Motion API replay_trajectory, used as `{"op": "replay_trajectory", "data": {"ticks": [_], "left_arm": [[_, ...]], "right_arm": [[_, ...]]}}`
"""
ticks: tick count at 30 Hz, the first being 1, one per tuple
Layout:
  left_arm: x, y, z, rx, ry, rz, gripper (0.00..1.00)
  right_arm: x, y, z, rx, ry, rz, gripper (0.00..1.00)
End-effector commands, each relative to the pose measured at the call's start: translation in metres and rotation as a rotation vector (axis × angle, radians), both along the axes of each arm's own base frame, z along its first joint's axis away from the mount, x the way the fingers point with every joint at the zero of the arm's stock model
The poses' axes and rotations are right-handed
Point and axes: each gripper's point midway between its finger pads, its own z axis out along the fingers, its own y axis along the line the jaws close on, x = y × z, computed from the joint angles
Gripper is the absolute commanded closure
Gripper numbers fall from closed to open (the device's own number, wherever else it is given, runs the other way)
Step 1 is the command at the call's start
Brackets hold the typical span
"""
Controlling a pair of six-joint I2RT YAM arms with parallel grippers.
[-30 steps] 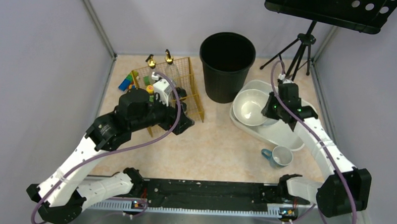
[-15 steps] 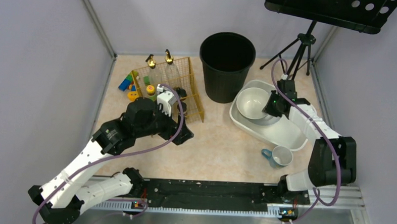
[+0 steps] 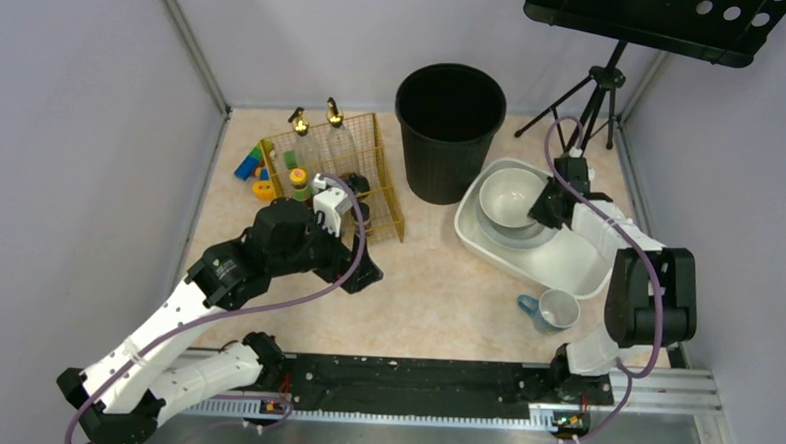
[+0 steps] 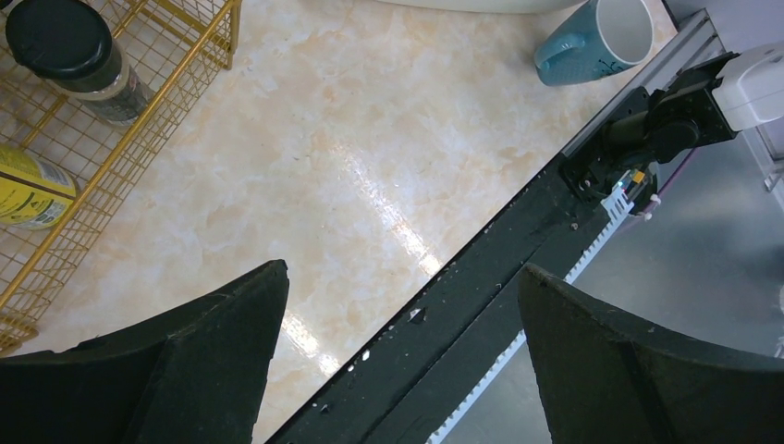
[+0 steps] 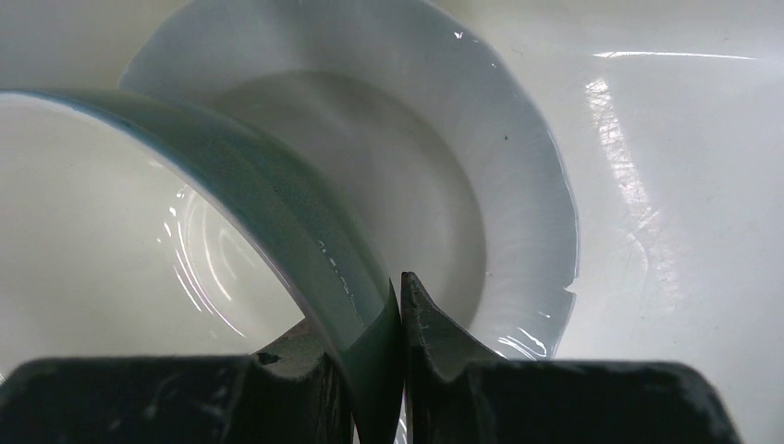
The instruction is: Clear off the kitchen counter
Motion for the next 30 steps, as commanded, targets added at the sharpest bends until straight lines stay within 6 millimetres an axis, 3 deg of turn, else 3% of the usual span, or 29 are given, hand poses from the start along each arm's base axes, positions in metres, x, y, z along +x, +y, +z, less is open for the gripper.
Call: {"op": "replay_trajectory", "data": {"ticks": [1, 13, 23, 26, 30], "left_arm": [[0.005, -0.002, 0.011, -0.028, -0.061, -0.005, 0.02], [0.006, -0.002, 0.011, -0.017, -0.058, -0.002, 0.02], [0.007, -0.006, 0.011, -0.023, -0.047, -0.010, 0.03], [0.006, -0.006, 0.011, -0.023, -0.044, -0.014, 0.03], [0.006, -0.007, 0.011, -0.024, -0.041, -0.018, 0.03]], "right_arm": [[0.048, 0.007, 0.044, 0.081, -0.212, -0.034, 1.00], [0.038, -0.016, 0.012, 0.060, -0.160, -0.133, 1.00], [0.032, -0.015, -0.003, 0.092, -0.120, -0.139, 0.99], [0.031, -0.012, -0.002, 0.103, -0.121, -0.129, 0.64], [0.030, -0.008, 0.008, 0.120, -0.135, -0.111, 0.39]]}}
